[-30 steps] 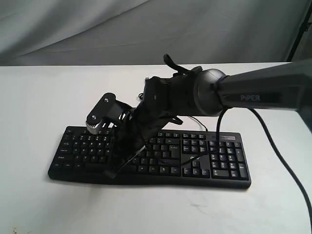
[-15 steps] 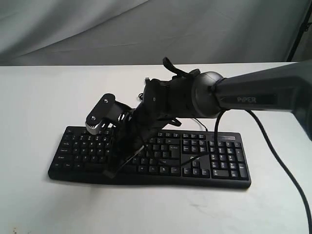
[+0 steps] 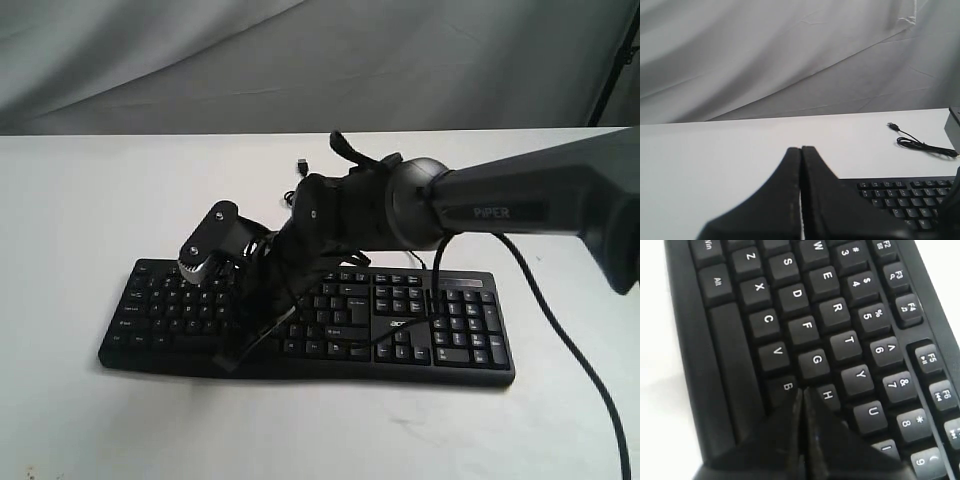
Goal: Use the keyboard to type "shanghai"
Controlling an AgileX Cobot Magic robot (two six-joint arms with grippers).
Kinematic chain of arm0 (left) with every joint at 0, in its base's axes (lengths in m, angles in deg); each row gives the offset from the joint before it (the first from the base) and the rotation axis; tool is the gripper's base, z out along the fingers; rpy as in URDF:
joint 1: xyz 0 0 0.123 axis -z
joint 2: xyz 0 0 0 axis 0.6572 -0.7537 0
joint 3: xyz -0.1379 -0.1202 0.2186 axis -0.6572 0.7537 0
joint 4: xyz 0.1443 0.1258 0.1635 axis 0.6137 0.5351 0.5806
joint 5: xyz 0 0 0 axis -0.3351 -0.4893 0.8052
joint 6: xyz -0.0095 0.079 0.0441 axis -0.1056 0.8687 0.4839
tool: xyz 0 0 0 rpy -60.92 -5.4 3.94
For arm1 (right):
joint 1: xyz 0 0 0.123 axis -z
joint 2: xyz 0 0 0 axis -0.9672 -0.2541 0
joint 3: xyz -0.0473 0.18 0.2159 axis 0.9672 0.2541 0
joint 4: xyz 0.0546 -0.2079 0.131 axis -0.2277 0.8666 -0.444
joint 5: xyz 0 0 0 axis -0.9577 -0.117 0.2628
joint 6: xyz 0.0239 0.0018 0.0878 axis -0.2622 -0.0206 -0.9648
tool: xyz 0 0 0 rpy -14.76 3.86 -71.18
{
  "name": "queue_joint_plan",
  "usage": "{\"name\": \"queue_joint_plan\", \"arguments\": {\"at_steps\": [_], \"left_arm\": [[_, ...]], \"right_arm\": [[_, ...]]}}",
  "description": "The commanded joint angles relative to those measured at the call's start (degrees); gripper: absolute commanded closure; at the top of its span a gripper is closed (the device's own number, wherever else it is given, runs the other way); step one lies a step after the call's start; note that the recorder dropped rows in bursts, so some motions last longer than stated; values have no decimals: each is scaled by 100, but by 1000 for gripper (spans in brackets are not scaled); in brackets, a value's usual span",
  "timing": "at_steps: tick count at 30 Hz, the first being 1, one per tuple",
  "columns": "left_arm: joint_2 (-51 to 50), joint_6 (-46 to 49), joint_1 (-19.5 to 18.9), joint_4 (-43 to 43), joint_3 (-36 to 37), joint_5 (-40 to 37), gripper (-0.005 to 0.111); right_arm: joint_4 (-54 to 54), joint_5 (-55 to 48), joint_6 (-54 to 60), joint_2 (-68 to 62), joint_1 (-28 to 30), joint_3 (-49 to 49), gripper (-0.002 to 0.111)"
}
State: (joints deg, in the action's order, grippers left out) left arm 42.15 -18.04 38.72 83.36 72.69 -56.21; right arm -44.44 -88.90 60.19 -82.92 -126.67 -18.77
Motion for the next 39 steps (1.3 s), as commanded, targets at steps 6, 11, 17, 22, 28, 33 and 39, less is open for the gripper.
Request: {"name": "queue_joint_plan", "arguments": {"at_steps": [6, 11, 17, 22, 28, 33, 39], "left_arm": [[14, -15, 37, 0, 10, 34, 107], [14, -15, 37, 0, 10, 34, 107], [14, -15, 37, 0, 10, 34, 107], [14, -15, 37, 0, 10, 34, 107], [14, -15, 37, 0, 10, 34, 107], [14, -15, 37, 0, 10, 34, 107], [14, -15, 37, 0, 10, 34, 107]], "right_arm": [[6, 79, 43, 334, 10, 19, 108], [6, 64, 56, 265, 0, -153, 108], [9, -336, 56, -38, -3, -731, 108], [3, -323, 46, -153, -3, -788, 108], [-18, -312, 46, -272, -3, -788, 108], [-18, -301, 46, -273, -3, -788, 108], [-18, -176, 62, -273, -3, -788, 108]]}}
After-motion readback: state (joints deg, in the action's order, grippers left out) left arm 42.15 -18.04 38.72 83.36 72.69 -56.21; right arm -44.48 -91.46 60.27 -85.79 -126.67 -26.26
